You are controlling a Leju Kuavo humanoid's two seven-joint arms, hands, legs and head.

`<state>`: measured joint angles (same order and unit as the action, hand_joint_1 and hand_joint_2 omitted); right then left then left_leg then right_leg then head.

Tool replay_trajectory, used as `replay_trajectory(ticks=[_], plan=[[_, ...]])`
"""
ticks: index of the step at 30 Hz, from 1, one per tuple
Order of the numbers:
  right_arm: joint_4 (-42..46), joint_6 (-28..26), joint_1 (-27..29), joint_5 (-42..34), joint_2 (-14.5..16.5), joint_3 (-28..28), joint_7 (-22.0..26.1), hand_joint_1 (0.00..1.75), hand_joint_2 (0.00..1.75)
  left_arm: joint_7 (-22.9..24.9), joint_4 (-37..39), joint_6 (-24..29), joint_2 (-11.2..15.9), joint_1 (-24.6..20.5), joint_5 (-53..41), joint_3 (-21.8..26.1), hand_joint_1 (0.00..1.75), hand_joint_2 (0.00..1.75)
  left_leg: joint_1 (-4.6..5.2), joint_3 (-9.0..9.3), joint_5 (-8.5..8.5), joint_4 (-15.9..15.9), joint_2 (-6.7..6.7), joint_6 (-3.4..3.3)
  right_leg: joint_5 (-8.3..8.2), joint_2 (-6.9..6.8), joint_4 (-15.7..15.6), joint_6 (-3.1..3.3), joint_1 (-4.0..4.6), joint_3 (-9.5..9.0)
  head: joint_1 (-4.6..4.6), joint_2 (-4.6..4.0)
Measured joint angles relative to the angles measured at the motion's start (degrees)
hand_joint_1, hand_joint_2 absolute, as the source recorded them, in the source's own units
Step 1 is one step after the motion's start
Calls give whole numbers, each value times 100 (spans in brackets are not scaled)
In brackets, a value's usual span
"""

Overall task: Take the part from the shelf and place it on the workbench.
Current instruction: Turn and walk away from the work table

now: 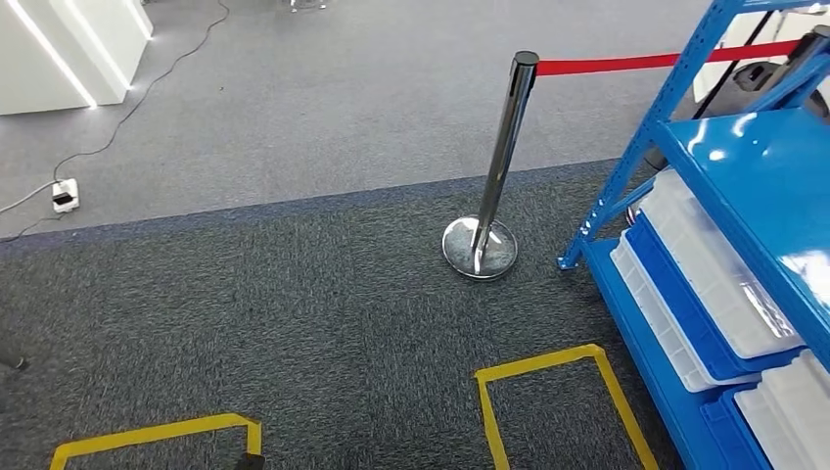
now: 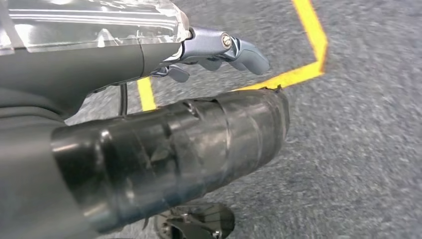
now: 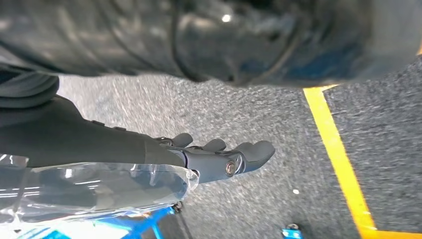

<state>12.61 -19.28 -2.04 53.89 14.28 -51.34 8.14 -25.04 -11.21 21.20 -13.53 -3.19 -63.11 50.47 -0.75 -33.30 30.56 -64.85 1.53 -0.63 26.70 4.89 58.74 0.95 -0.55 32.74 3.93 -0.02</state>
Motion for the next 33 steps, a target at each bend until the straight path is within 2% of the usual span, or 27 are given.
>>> replay_trajectory(ticks=[1, 3, 5, 6, 7, 8, 9, 10, 11, 12, 13, 14, 16, 17, 18, 19, 21, 22, 23, 25, 26, 27, 28, 29, 30, 31, 33], plan=[[0, 0, -4, -1, 4, 0, 1, 0, 0, 1, 0, 3, 3, -1, -7, 1, 0, 0, -5, 122, -135, 325, 146, -14, 6, 68, 25, -24, 0, 18, 0, 1], [0, 1, -9, -5, 9, -1, -1, 0, 0, 2, 0, 7, 9, -5, -16, 2, 0, 0, 2, 211, -198, 585, 325, -39, -10, 184, 46, -93, -21, 75, 2, 1], [-4, 9, 2, -8, 9, -2, -8, 0, 0, 1, 0, 8, 4, -6, -19, 3, 0, 0, 12, 211, -230, 620, 230, -79, -35, 302, 43, -168, -46, 116, 2, 1], [-7, 19, 11, -7, 7, -2, -13, 0, 0, 3, 0, 10, 0, -7, -21, 5, 0, 0, 10, 222, -251, 654, 164, -113, -11, 271, 80, -192, -45, 139, 5, 1], [-10, 33, 14, -3, 5, -2, -16, 0, 0, 7, 0, 13, -5, -11, -27, 8, 0, 0, -1, 234, -273, 691, 94, -155, 58, 170, 184, -210, -30, 190, 9, 0], [-12, 48, 12, 1, 3, -2, -17, 0, 0, 15, 0, 15, -10, -15, -37, 10, 0, 0, -9, 243, -294, 728, 16, -195, 194, 9, 410, -222, -16, 295, 13, 0], [-13, 61, 6, 5, 2, -2, -15, 0, 0, 25, 0, 17, -10, -17, -46, 12, 0, 0, 1, 251, -299, 736, -62, -219, 370, -189, 735, -228, -10, 450, 19, 0], [-13, 69, -1, 9, 1, -2, -9, 0, 0, 36, 0, 18, -11, -12, -54, 13, 0, 0, 11, 250, -297, 738, -148, -238, 554, -321, 1119, -235, -10, 635, 20, 1], [-13, 72, -7, 10, 1, -2, -3, 0, 0, 44, 0, 17, -11, -1, -57, 13, 0, 0, 21, 249, -291, 736, -242, -244, 686, -398, 1464, -243, -16, 801, 20, 2], [-13, 72, -8, 11, 1, -2, 3, 0, 0, 50, 0, 17, -12, 6, -57, 14, 0, 0, 26, 251, -283, 733, -331, -246, 718, -435, 1646, -249, -22, 886, 20, 2], [-14, 72, -5, 13, 1, -2, 5, 0, 0, 51, 0, 17, -12, 6, -57, 15, 0, 0, 27, 254, -274, 730, -412, -244, 647, -459, 1620, -251, -26, 865, 20, 2], [-14, 72, 0, 18, 0, -2, 4, 0, 0, 49, 0, 16, -12, -1, -57, 16, 0, 0, 27, 261, -265, 726, -480, -236, 479, -496, 1360, -247, -27, 717, 20, 2], [-14, 70, 1, 27, -4, -2, -8, 0, 0, 38, 0, 15, -13, -17, -56, 17, 0, 0, 40, 292, -234, 716, -593, -204, 140, -723, 536, -210, 4, 254, 20, 2], [-14, 70, -7, 32, -6, -2, -13, 0, 0, 32, 0, 15, -12, -20, -55, 17, 0, 0, 52, 306, -215, 710, -641, -178, 50, -827, 217, -181, 30, 82, 18, 1], [-15, 70, -15, 34, -7, -2, -16, 0, 0, 27, 0, 15, -12, -23, -55, 18, 0, 0, 64, 322, -197, 705, -689, -150, 26, -896, 42, -153, 55, -5, 17, 1], [-16, 70, -19, 37, -7, -2, -17, 0, 0, 25, 0, 15, -11, -26, -54, 19, 0, 0, 74, 336, -183, 703, -738, -119, 46, -891, -3, -128, 77, -13, 15, 1], [-18, 70, -10, 39, -7, -2, -18, 0, 0, 22, 0, 14, -11, -37, -55, 19, 0, 0, 67, 370, -155, 701, -819, -62, 26, -761, -24, -69, 66, -9, 14, 1], [-20, 70, -6, 40, -7, -2, -19, 0, 0, 21, 0, 13, -12, -42, -56, 19, 0, 0, 57, 368, -101, 649, -765, -29, 12, -701, -41, -36, 52, -20, 13, 0], [-21, 70, -7, 41, -7, -2, -19, 0, 0, 20, 0, 11, -13, -44, -57, 19, 0, 0, 43, 316, 16, 496, -646, 2, -6, -644, -58, -1, 36, -31, 10, 1], [-22, 70, -16, 44, -7, -3, -19, 0, 0, 20, 0, 6, -13, -41, -64, 19, 0, 0, 21, 36, 382, -156, -338, 41, -27, -523, -67, 39, 25, -32, 7, 1], [-22, 71, -19, 47, -7, -4, -19, 0, 0, 20, 0, 3, -13, -34, -67, 19, 0, 0, 16, -161, 545, -560, -255, 47, -31, -450, -61, 49, 28, -25, 6, 2], [-22, 72, -19, 51, -7, -4, -19, 0, 0, 21, 0, 1, -13, -24, -70, 20, 0, 0, 15, -317, 614, -854, -221, 46, -32, -369, -54, 53, 32, -21, 7, 1], [-22, 73, -18, 54, -7, -4, -19, 0, 0, 21, 0, -3, -13, -16, -72, 20, 0, 0, 16, -394, 567, -957, -206, 38, -31, -284, -43, 53, 35, -18, 7, 1], [-23, 74, -16, 57, -7, -4, -19, 0, 0, 21, 0, -6, -13, -13, -72, 21, 0, 0, 16, -366, 402, -824, -191, 22, -29, -197, -32, 52, 37, -19, 6, 0], [-24, 75, -16, 61, -7, -4, -19, 0, 0, 20, 0, -9, -11, -13, -72, 21, 0, 0, 16, -241, 165, -488, -148, 1, -25, -115, -20, 48, 36, -22, 7, 0], [-25, 76, -16, 66, -5, -4, -18, 0, 0, 18, 0, -10, -7, -15, -73, 21, 0, 0, 13, -83, -45, -79, -13, -26, -21, -42, -9, 41, 33, -18, 8, -1], [-27, 78, -23, 78, 1, -4, -17, 0, 0, 11, 0, -13, 4, -18, -76, 21, 0, 0, 13, 137, -270, 504, 223, -58, -17, 82, 17, -5, 30, 11, 9, 1]])
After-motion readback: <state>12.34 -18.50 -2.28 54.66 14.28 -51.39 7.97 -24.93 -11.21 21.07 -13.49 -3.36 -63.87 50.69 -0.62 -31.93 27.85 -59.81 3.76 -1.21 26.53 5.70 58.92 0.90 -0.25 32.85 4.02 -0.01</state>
